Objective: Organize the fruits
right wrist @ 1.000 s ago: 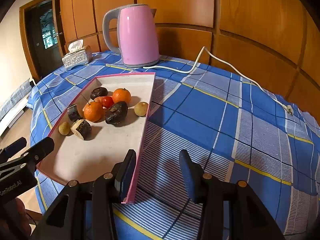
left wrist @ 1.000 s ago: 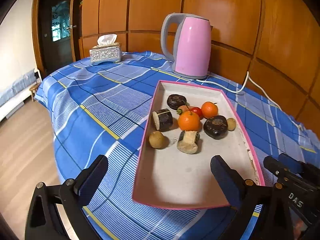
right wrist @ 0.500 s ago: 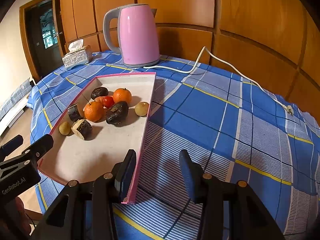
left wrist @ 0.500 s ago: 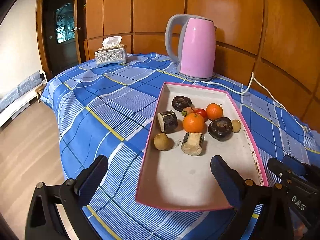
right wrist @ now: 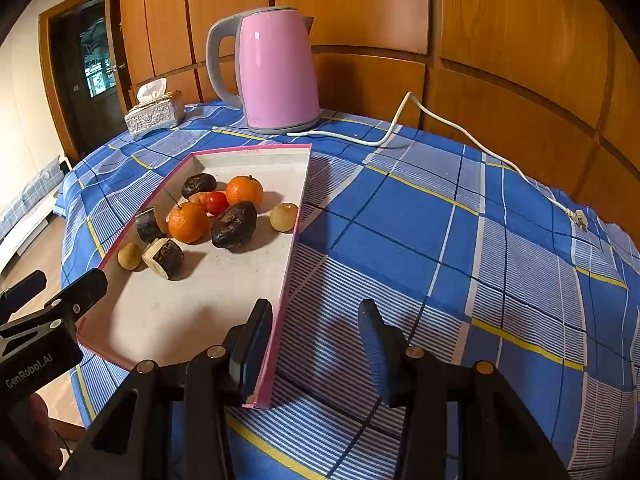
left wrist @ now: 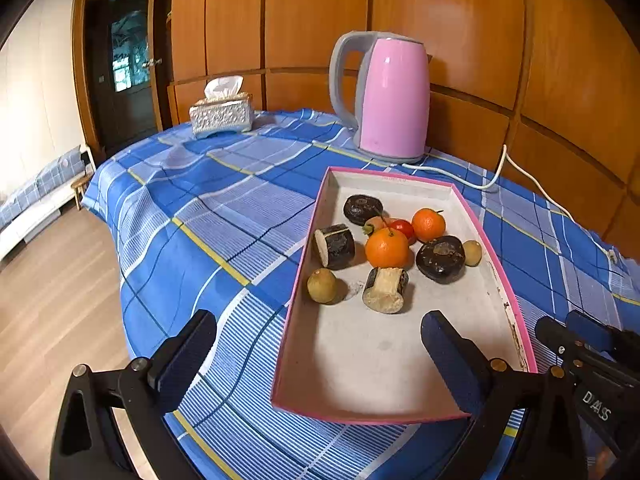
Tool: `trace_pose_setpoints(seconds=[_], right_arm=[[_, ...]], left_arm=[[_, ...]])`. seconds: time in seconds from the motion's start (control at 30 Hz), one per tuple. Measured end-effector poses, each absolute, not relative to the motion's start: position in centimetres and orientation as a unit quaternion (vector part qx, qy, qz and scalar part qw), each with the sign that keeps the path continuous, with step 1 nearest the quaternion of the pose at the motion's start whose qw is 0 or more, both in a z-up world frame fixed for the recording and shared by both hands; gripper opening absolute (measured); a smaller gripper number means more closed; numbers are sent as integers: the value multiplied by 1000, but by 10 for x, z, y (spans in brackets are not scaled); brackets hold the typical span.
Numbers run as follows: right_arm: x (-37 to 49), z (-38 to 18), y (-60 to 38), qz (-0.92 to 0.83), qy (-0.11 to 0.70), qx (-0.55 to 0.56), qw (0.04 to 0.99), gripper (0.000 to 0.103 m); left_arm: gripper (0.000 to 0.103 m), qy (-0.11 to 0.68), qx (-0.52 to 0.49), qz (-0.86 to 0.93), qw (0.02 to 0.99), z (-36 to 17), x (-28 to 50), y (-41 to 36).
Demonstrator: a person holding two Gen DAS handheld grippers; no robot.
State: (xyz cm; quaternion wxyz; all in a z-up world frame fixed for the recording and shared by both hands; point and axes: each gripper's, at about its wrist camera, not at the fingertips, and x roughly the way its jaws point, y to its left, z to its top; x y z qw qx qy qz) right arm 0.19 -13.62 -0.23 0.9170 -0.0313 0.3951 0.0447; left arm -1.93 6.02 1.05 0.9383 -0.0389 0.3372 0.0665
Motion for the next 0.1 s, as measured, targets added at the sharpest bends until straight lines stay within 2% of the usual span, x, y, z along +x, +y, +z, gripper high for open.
trace_pose_setpoints(seconds=[0.1], right_arm=[[2, -3, -137, 44, 395, -31, 917, 45]], left_arm=[[103, 332, -37, 62, 941, 13, -21, 58]])
